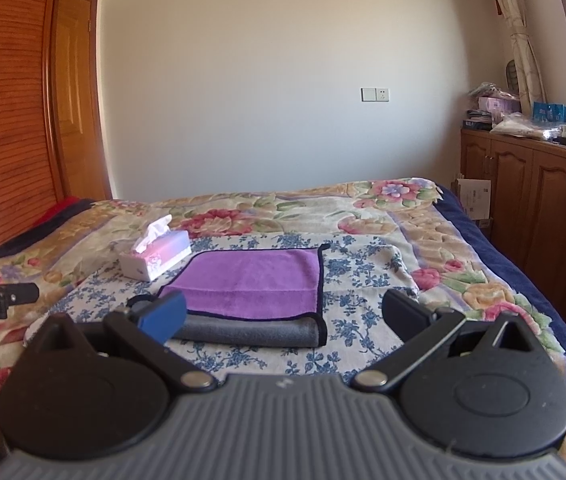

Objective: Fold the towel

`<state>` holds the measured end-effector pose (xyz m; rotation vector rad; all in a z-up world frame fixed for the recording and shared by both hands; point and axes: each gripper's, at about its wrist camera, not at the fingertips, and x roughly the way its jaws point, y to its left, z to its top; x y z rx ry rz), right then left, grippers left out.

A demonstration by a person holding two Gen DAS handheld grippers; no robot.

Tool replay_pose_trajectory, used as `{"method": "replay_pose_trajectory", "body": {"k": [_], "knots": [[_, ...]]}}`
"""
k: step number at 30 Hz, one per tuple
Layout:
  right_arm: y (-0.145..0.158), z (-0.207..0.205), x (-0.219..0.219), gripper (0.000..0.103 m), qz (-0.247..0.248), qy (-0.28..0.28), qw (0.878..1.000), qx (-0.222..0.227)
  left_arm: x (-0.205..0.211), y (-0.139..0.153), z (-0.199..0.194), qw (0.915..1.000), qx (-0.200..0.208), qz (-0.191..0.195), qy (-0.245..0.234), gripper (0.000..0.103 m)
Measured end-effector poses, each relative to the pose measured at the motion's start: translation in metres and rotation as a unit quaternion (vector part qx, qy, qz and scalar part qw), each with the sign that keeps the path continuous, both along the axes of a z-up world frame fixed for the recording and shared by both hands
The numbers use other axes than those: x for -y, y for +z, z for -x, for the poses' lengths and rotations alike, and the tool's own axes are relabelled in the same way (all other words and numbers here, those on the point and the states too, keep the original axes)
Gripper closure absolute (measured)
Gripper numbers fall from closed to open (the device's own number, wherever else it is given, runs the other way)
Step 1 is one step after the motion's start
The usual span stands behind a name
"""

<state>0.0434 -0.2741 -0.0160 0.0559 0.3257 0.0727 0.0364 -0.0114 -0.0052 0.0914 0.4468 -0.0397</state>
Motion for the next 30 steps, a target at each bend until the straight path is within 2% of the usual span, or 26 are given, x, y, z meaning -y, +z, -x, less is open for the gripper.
{"method": "replay_pose_trajectory", "body": {"k": [30], "knots": [[-0.001,-0.041,0.000,0.000,0.021,0.015,0.999,-0.029,0.008,0.003,-0.045,0.9997,-0.015,-0.014,-0.010,0.000]]}}
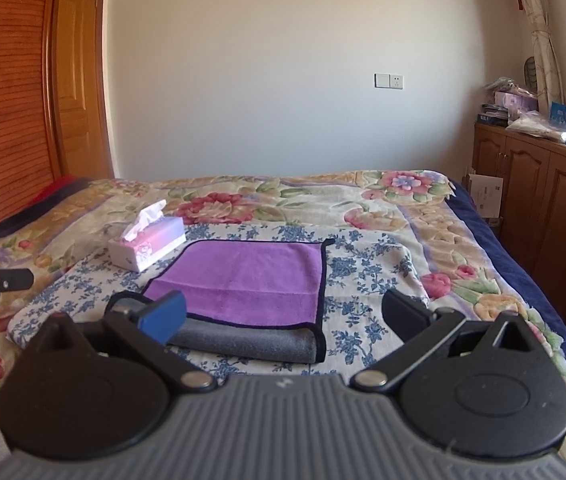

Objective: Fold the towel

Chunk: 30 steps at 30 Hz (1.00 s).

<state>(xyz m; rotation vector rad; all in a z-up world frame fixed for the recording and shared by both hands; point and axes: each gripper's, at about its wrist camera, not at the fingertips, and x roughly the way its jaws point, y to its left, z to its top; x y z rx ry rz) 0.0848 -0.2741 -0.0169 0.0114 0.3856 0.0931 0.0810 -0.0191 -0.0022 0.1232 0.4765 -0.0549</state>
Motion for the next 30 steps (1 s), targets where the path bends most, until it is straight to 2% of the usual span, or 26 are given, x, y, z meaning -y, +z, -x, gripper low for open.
{"method": "replay_pose_trajectory", "body": {"k": [30], "knots": [[-0.015,-0.043,-0.001,0.000,0.015,0.007,0.999,-0.034,0.004,-0.016,-0.051,0.9993,-0.033,-0.002,-0.020,0.000]]}}
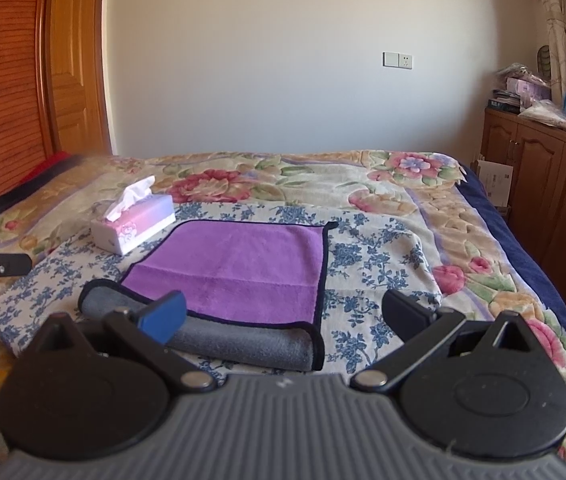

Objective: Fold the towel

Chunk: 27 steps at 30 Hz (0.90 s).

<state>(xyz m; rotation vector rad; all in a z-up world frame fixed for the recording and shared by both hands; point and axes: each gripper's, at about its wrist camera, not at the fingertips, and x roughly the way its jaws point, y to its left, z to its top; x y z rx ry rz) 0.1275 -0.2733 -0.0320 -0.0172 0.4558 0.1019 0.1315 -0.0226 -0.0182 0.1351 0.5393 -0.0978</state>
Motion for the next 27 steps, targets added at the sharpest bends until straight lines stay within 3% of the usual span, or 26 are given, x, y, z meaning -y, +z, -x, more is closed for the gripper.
{"method": "replay_pose_trajectory", "body": {"k": [14,27], "knots": [[-0.017,-0.026,0.003,0.000,-0.008,0.015,1.000,-0.024,0.008,-0.025,-0.030,0.9993,-0.025,-0.018,-0.021,0.000],[-0.034,-0.047,0.007,0.000,-0.006,0.017,0.999,-0.051,0.011,-0.041,-0.052,0.9984,-0.049,-0.011,-0.028,0.002]]}}
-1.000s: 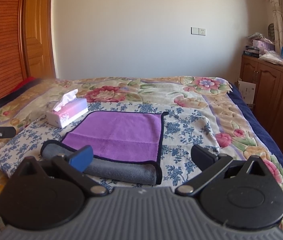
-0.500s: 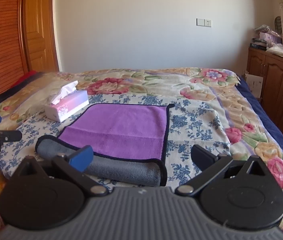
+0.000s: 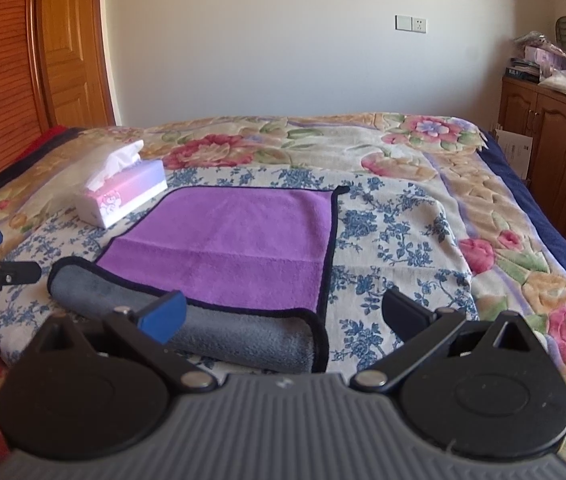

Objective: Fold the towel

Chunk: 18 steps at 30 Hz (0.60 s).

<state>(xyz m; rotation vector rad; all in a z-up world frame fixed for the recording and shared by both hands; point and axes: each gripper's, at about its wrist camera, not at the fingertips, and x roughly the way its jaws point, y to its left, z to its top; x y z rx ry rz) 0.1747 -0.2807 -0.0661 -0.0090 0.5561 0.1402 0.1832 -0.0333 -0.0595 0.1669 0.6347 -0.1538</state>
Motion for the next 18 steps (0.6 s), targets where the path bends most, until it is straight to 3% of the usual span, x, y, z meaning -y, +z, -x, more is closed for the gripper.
{"method": "replay_pose_trajectory", "body": {"k": [18], "knots": [[-0.016,-0.024,0.011,0.000,-0.009,0.001,1.000,-0.024,-0.014,-0.019,-0.031,0.9983,-0.040,0.041,0.005,0.012]]}}
